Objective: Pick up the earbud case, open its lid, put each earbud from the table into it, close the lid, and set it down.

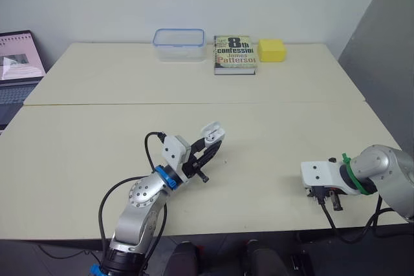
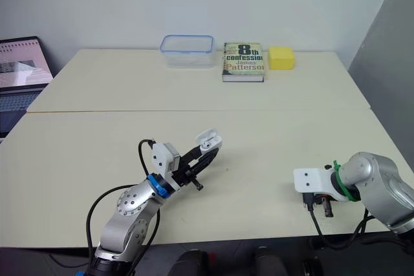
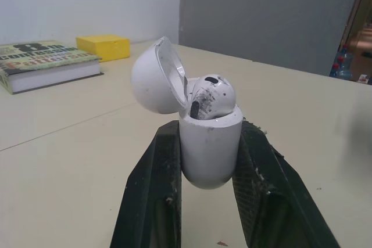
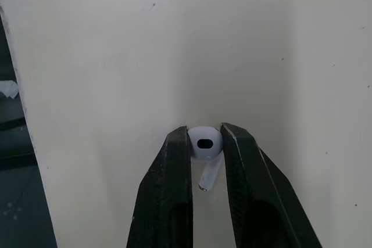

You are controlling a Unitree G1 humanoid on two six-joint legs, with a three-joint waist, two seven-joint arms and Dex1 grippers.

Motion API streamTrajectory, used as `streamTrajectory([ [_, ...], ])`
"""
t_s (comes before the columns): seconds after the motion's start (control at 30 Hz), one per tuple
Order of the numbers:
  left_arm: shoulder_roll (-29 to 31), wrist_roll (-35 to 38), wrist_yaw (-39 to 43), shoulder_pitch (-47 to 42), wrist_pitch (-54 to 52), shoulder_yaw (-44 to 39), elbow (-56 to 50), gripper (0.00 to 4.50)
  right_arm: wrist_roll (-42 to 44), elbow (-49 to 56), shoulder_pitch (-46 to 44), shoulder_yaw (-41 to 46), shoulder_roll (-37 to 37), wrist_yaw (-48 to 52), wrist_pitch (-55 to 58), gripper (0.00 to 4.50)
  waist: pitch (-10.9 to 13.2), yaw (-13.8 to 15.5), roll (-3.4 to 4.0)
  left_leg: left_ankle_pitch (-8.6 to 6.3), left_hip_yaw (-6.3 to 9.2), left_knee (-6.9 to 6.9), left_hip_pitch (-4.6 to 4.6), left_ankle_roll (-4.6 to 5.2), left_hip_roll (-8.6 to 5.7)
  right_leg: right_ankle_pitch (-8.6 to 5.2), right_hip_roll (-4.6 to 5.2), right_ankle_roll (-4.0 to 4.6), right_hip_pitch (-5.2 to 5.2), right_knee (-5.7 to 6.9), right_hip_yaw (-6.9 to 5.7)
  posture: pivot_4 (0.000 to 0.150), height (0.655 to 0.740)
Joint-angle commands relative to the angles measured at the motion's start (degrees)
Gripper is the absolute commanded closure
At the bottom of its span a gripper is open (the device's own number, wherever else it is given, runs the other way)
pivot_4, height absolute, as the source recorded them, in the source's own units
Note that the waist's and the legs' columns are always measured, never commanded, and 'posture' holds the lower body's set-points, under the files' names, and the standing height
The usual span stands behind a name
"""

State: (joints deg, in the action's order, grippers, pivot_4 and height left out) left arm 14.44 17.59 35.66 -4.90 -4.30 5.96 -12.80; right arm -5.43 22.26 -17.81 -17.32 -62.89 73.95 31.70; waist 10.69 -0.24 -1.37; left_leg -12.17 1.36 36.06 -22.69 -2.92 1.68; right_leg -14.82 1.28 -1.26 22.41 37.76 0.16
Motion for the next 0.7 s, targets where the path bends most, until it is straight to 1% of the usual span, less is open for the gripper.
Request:
streamTrajectory([
  [0.03, -0.01, 0.42, 0.43, -1.01, 1.49, -0.44, -0.86, 3.69, 6.29, 2.43, -5.07, 7.25, 3.91, -1.89, 0.34, 4.12, 0.01, -0.06, -0.01, 0.00, 0.00, 0.00, -0.01, 0.00, 0.00, 0.00, -0.01, 0.00, 0.02, 0.01, 0.01, 0.150, 0.7400],
  [0.13, -0.24, 0.84, 0.82, -1.56, 1.66, -0.48, -0.56, 3.69, 11.94, 3.03, -8.39, 12.33, 11.41, -6.56, -0.52, 4.12, 0.01, 0.01, -0.02, 0.00, 0.06, -0.02, -0.06, 0.00, 0.01, 0.01, -0.04, -0.02, 0.04, 0.00, -0.05, 0.150, 0.7400],
  [0.2, -0.29, 1.02, 1.16, -1.87, 1.61, -0.34, -0.41, 3.69, 14.68, 3.50, -9.39, 15.13, 17.41, -11.06, -3.39, 4.12, 0.02, 0.08, -0.03, 0.00, 0.13, -0.02, -0.12, 0.00, 0.02, 0.01, -0.04, -0.02, 0.04, -0.02, -0.13, 0.150, 0.7400],
  [0.27, -0.25, 1.31, 1.76, -2.04, 1.46, -0.18, -0.22, 3.69, 19.16, 4.78, -9.67, 17.39, 24.00, -14.49, -4.54, 4.12, 0.02, 0.10, -0.03, 0.00, 0.16, -0.04, -0.18, 0.00, 0.01, 0.01, -0.03, -0.03, 0.07, -0.04, -0.16, 0.150, 0.7400],
  [0.37, -0.37, 1.35, 2.30, -2.40, 1.45, -0.03, 0.17, 3.69, 23.42, 7.63, -9.64, 18.50, 33.52, -22.20, -2.70, 4.12, 0.02, 0.10, -0.02, 0.00, 0.16, -0.04, -0.24, 0.00, 0.01, 0.02, -0.03, -0.03, 0.14, -0.02, -0.15, 0.150, 0.7400],
  [0.47, -1.03, 1.18, 2.07, -3.17, 1.52, 0.19, 0.46, 3.69, 25.43, 9.34, -9.33, 17.00, 42.72, -30.84, -0.58, 4.12, 0.01, 0.07, -0.02, 0.00, 0.14, -0.04, -0.23, 0.00, 0.02, 0.02, -0.04, -0.04, 0.20, 0.09, -0.10, 0.150, 0.7400],
  [0.57, -1.65, 0.96, 1.77, -3.83, 1.53, 0.36, 0.38, 3.69, 23.23, 9.17, -7.53, 13.56, 48.10, -35.99, -3.58, 4.12, 0.01, 0.12, -0.02, 0.01, 0.15, -0.02, -0.22, 0.00, 0.02, 0.02, -0.04, -0.03, 0.21, 0.18, -0.10, 0.150, 0.7400],
  [0.7, -1.77, 1.30, 1.69, -3.91, 1.07, 0.14, 0.09, 3.69, 20.81, 8.05, -5.41, 10.35, 50.08, -38.55, -7.29, 4.12, 0.00, 0.09, -0.01, 0.00, 0.12, -0.02, -0.21, 0.00, 0.02, 0.02, -0.04, -0.03, 0.22, 0.17, -0.07, 0.150, 0.7400],
])
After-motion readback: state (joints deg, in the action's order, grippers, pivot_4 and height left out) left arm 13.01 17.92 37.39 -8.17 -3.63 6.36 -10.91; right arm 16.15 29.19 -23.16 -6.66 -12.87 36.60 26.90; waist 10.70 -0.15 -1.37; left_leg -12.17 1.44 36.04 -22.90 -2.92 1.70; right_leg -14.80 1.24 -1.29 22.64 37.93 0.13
